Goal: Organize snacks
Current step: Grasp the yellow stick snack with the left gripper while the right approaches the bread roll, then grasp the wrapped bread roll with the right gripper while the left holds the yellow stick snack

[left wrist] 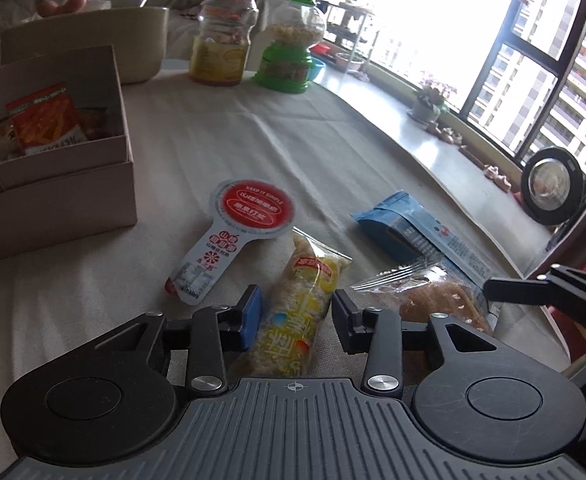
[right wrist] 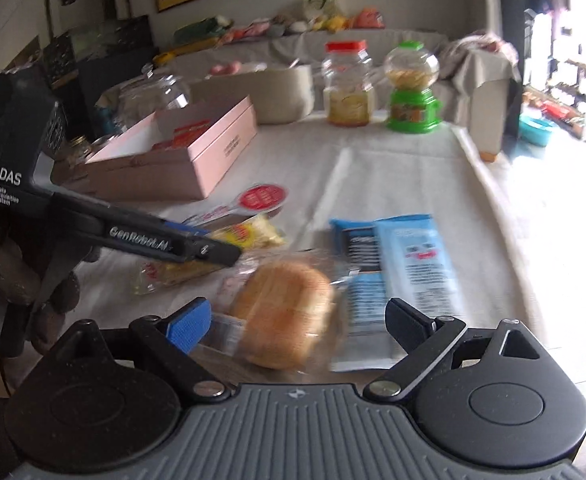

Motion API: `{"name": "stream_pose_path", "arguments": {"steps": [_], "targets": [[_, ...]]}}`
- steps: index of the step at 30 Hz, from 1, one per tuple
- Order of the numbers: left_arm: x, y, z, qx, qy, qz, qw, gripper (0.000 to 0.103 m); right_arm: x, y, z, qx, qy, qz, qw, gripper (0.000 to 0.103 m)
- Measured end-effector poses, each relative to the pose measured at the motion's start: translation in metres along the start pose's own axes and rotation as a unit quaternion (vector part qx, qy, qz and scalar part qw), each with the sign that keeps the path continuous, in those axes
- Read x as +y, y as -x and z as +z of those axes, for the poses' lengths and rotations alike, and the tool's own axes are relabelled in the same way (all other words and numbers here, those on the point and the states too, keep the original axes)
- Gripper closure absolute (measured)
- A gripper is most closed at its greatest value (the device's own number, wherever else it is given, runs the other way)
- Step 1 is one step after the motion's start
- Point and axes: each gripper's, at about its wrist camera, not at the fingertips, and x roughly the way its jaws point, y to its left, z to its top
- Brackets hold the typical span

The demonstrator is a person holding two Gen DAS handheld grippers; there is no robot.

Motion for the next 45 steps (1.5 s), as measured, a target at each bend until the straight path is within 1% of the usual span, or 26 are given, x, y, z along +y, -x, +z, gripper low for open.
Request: {"name": "stream_pose_path", "arguments": {"steps": [3, 6, 9, 12, 15, 17, 19, 21, 23, 25, 27, 30, 33, 34, 36, 37, 38, 39, 40, 43, 45], "targets": [[-0.001, 0.006, -0.009, -0.008, -0.011, 0.000, 0.9999, 0.063, 0.010, -0.006, 0.001, 0.007, 0.019, 0.013, 1.000, 0.008], [-0.005, 0.014, -0.018, -0.014, -0.025, 0.008, 0.9996, 0.067, 0.016, -0.011, 0.000, 0.023, 0.033, 0.013, 0.999, 0.008], [-0.004, 0.025, -0.026, -0.008, -0.013, 0.007, 0.9999, 0.068, 0.017, -0.014, -0.002, 0.038, 0.034, 0.005, 0.999, 0.008], [-0.003, 0.040, -0.036, 0.003, -0.008, 0.006, 0.9999, 0.068, 0.012, -0.018, -0.003, 0.053, 0.016, 0.003, 0.998, 0.008], [0.000, 0.052, -0.047, 0.006, 0.001, 0.012, 0.9999, 0.068, 0.009, -0.018, -0.006, 0.048, 0.005, 0.009, 0.999, 0.005], [0.001, 0.056, -0.050, 0.006, 0.013, 0.014, 0.9998, 0.068, 0.010, -0.020, -0.006, 0.053, 0.004, 0.011, 0.999, 0.000], [0.001, 0.058, -0.052, 0.004, 0.020, 0.019, 0.9996, 0.068, 0.012, -0.022, -0.005, 0.056, 0.001, 0.007, 0.998, 0.000], [-0.005, 0.059, -0.056, -0.004, 0.012, 0.031, 0.9994, 0.067, 0.015, -0.024, -0.003, 0.063, 0.007, 0.001, 0.998, 0.000], [-0.012, 0.059, -0.061, -0.014, -0.009, 0.044, 0.9989, 0.066, 0.018, -0.026, -0.001, 0.075, 0.021, -0.004, 0.997, 0.000], [-0.016, 0.061, -0.066, -0.020, -0.019, 0.051, 0.9983, 0.066, 0.023, -0.026, 0.002, 0.084, 0.037, -0.007, 0.996, 0.000], [-0.013, 0.063, -0.067, -0.023, -0.012, 0.047, 0.9986, 0.066, 0.028, -0.022, 0.003, 0.066, 0.040, -0.001, 0.997, 0.001], [-0.003, 0.064, -0.065, -0.025, 0.022, 0.027, 0.9991, 0.067, 0.031, -0.023, 0.007, 0.054, 0.045, -0.009, 0.997, 0.001], [0.000, 0.063, -0.064, -0.022, 0.036, 0.021, 0.9989, 0.067, 0.022, -0.028, 0.016, 0.055, 0.016, -0.012, 0.998, 0.001], [-0.002, 0.063, -0.063, -0.021, 0.035, 0.024, 0.9989, 0.067, 0.018, -0.031, 0.019, 0.058, 0.003, -0.014, 0.998, 0.003], [-0.005, 0.061, -0.061, -0.019, 0.035, 0.033, 0.9986, 0.068, 0.012, -0.037, 0.021, 0.074, -0.017, -0.022, 0.997, 0.015], [-0.007, 0.061, -0.060, -0.017, 0.037, 0.037, 0.9985, 0.068, 0.012, -0.039, 0.021, 0.080, -0.014, -0.031, 0.996, 0.023], [-0.008, 0.061, -0.059, -0.015, 0.041, 0.041, 0.9982, 0.068, 0.016, -0.038, 0.021, 0.080, 0.001, -0.043, 0.996, 0.034], [-0.008, 0.061, -0.059, -0.015, 0.046, 0.042, 0.9979, 0.069, 0.021, -0.036, 0.021, 0.085, 0.019, -0.049, 0.995, 0.038], [-0.008, 0.062, -0.060, -0.014, 0.050, 0.042, 0.9977, 0.069, 0.024, -0.034, 0.021, 0.091, 0.028, -0.046, 0.994, 0.046], [-0.009, 0.070, -0.065, -0.014, 0.049, 0.033, 0.9981, 0.070, 0.027, -0.023, 0.022, 0.111, 0.028, -0.005, 0.993, 0.048], [-0.010, 0.082, -0.069, -0.023, 0.047, 0.025, 0.9983, 0.070, 0.031, -0.012, 0.029, 0.107, 0.035, 0.013, 0.994, 0.049]]}}
